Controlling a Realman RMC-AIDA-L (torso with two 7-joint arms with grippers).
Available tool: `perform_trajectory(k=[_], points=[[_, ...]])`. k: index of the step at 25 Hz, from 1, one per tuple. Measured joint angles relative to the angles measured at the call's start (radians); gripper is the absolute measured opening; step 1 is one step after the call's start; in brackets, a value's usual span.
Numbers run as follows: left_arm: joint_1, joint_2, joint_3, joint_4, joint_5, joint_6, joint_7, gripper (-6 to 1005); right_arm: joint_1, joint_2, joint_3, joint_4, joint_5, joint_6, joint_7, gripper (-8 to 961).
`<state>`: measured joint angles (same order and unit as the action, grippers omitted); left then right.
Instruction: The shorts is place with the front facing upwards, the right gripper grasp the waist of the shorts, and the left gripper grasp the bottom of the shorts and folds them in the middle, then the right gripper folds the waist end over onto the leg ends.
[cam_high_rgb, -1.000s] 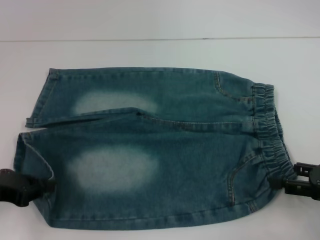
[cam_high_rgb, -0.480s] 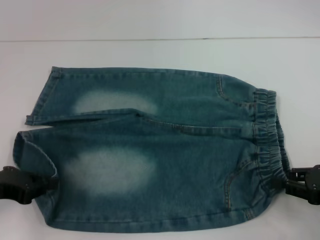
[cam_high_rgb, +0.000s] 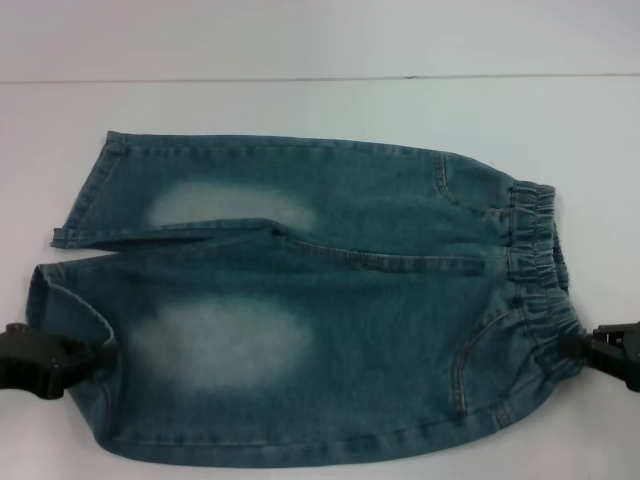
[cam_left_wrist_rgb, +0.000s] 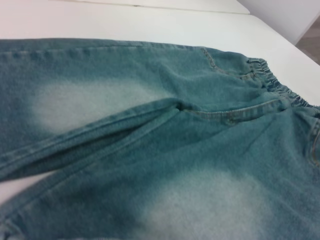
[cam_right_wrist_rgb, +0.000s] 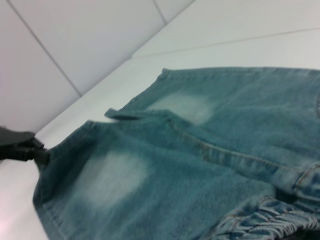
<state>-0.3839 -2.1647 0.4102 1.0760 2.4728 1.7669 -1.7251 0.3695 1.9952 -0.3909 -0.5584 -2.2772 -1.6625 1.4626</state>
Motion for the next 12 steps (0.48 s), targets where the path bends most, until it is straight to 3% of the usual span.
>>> perform_trajectory(k=[7,12], points=[[0.015,0.004,-0.013,0.005,-0.105,-0.059,0.005,28,0.011,-0.006,0.129,0.008,0.049,-0.002,0.070,43],[0.022,0.005,-0.014,0.006,-0.183,-0.151,0.007,28,0.012,-0.008,0.159,0.027,0.194,0.034,0.157,43]])
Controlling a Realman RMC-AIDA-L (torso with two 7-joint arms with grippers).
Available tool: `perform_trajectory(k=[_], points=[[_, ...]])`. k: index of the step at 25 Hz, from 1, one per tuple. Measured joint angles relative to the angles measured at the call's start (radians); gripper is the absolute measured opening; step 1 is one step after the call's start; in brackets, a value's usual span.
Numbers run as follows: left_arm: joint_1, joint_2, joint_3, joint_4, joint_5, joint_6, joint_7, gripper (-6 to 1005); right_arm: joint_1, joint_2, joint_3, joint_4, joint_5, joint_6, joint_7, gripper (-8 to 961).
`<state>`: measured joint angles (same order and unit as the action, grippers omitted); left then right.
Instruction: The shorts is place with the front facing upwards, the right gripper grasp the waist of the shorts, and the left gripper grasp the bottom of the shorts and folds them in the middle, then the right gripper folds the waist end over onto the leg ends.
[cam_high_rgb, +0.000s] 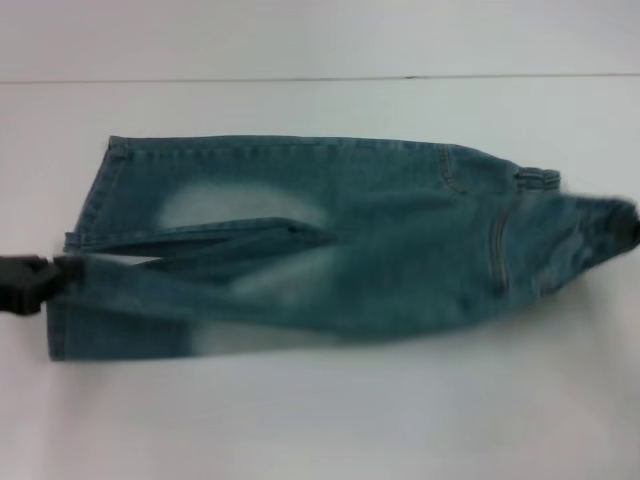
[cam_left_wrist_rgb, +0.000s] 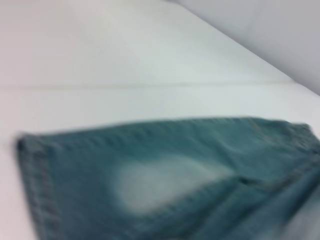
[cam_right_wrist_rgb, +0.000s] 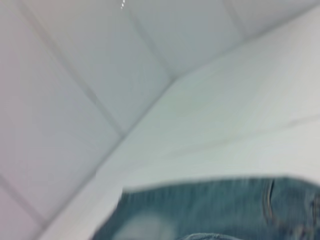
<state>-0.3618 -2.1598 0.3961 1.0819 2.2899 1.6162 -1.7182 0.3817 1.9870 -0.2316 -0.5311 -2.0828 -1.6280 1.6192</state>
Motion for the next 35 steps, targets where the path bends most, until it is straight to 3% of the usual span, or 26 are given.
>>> perform_trajectory(k=[5,14,26,35], points=[[-0.019,0.000,0.004,-0.007,-0.057,-0.090,0.001,29,0.003,0.008,0.004,0.016,0.117,0.069,0.056,52],[-0.068,0.001,0.012,-0.039,-0.074,-0.209,0.011,29,0.029,0.010,0.010,0.063,0.173,0.200,0.130,77],[-0.159,0.007,0.015,-0.148,-0.083,-0.338,0.060,28,0.066,0.012,0.008,0.092,0.262,0.279,0.153,111],[-0.226,0.001,0.119,-0.217,-0.085,-0.511,0.072,29,0.119,0.041,0.011,0.102,0.298,0.409,0.152,137]])
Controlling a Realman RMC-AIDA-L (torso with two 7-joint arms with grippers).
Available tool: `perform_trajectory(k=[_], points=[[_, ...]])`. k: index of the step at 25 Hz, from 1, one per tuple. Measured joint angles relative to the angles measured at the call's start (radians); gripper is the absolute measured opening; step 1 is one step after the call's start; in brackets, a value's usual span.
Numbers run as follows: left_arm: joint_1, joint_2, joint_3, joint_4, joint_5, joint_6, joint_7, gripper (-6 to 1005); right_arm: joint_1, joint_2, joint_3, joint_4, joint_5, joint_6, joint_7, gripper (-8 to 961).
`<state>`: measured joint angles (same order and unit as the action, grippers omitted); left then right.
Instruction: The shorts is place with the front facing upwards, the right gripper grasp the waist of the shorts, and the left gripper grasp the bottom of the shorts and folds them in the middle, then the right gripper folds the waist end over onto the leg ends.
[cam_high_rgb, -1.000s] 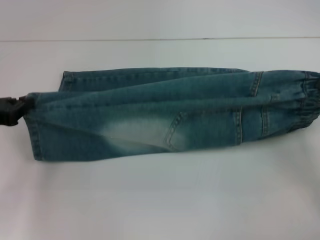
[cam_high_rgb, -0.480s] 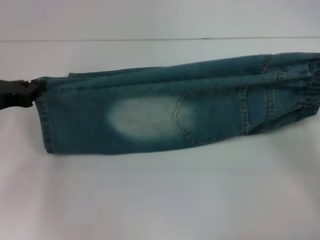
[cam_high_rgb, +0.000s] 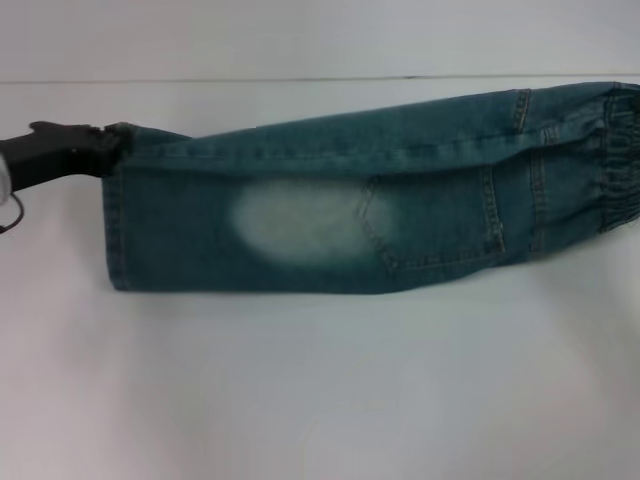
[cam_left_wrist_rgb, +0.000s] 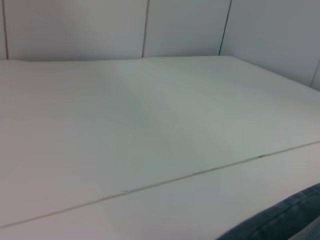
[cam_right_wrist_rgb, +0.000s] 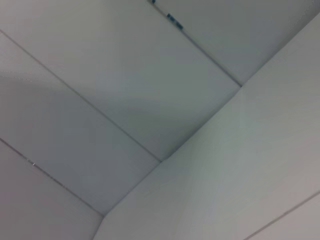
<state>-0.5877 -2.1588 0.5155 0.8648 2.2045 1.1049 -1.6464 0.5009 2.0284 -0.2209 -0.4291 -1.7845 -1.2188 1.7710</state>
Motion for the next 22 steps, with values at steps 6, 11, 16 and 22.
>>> perform_trajectory(k=[6,11,16,22], points=[[-0.054,0.003,0.038,-0.066,-0.002,-0.125,0.001,30,0.032,0.003,-0.008,0.003,0.017,0.080,-0.015,154],[-0.091,-0.002,0.070,-0.129,-0.014,-0.269,0.011,30,0.070,0.005,-0.029,0.018,0.013,0.167,-0.026,168],[-0.107,-0.005,0.127,-0.170,-0.048,-0.377,0.013,56,0.110,0.017,-0.100,0.014,0.014,0.288,-0.061,182],[-0.115,-0.005,0.175,-0.180,-0.090,-0.426,0.010,211,0.128,0.022,-0.127,0.003,0.012,0.348,-0.120,199]])
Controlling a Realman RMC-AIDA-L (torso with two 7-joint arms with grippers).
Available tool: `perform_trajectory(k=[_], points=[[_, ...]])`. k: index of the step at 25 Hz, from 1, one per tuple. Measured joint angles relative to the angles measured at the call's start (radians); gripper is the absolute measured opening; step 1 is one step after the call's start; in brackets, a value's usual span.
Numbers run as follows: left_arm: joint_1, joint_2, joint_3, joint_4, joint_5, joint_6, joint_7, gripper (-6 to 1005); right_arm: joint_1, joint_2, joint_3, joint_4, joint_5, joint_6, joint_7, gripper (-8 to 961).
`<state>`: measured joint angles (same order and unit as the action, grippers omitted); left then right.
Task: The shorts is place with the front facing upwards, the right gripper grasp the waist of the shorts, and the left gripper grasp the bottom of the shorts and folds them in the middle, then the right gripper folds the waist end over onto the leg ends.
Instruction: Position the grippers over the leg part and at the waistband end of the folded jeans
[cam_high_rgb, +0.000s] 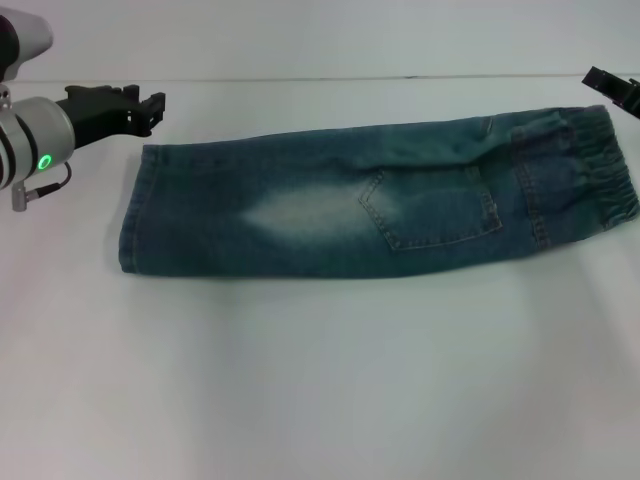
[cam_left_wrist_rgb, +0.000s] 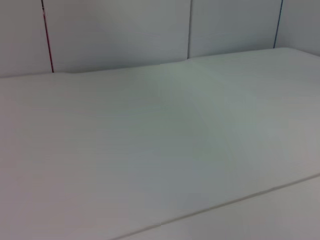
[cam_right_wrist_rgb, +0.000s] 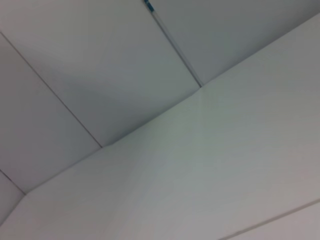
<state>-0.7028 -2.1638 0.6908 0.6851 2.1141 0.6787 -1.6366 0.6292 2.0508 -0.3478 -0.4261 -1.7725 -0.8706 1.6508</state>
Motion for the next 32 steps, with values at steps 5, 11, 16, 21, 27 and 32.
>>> perform_trajectory(k=[5,11,16,21,27,32], points=[[0.021,-0.001,0.002,0.031,-0.024,0.026,-0.005,360,-0.056,0.006,-0.026,-0.062,-0.001,-0.016,-0.014,460],[0.078,-0.001,0.004,0.081,-0.110,0.154,-0.001,502,-0.164,0.025,-0.038,-0.148,0.003,-0.104,-0.042,710],[0.121,-0.011,0.008,0.088,-0.166,0.238,0.047,739,-0.211,0.026,-0.052,-0.146,-0.003,-0.138,-0.031,897],[0.146,-0.011,0.019,0.054,-0.208,0.294,0.078,879,-0.208,0.020,-0.079,-0.135,-0.040,-0.118,0.009,944],[0.150,-0.009,0.028,0.048,-0.201,0.368,0.079,874,-0.152,0.013,-0.082,-0.129,-0.114,-0.082,0.062,945],[0.153,-0.009,0.073,0.045,-0.199,0.378,0.099,856,-0.102,0.011,-0.097,-0.127,-0.191,-0.040,0.125,945]])
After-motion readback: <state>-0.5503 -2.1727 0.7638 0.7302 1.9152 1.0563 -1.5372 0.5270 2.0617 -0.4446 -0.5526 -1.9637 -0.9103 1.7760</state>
